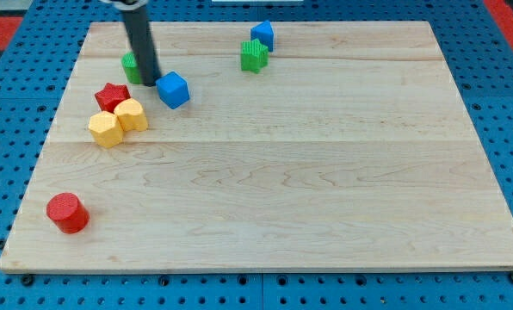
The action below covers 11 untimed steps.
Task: Slide the green circle a bit right
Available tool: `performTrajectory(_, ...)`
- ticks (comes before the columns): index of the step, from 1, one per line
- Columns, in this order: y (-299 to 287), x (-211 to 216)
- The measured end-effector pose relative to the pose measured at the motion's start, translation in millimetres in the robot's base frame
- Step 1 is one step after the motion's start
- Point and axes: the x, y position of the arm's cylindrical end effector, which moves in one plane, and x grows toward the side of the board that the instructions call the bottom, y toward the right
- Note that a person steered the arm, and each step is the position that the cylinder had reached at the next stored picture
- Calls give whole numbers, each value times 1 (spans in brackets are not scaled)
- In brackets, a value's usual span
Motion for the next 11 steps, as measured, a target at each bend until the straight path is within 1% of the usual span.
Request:
performTrajectory(1,-37,3)
performTrajectory(2,-55,-7)
performTrajectory(3,22,-35)
performTrajectory(4,106,-40)
performTrajectory(6,12,-42)
performTrajectory(8,101,-69)
performTrajectory(9,86,-71)
performTrajectory(10,82,-95)
performTrajectory(11,111,-96)
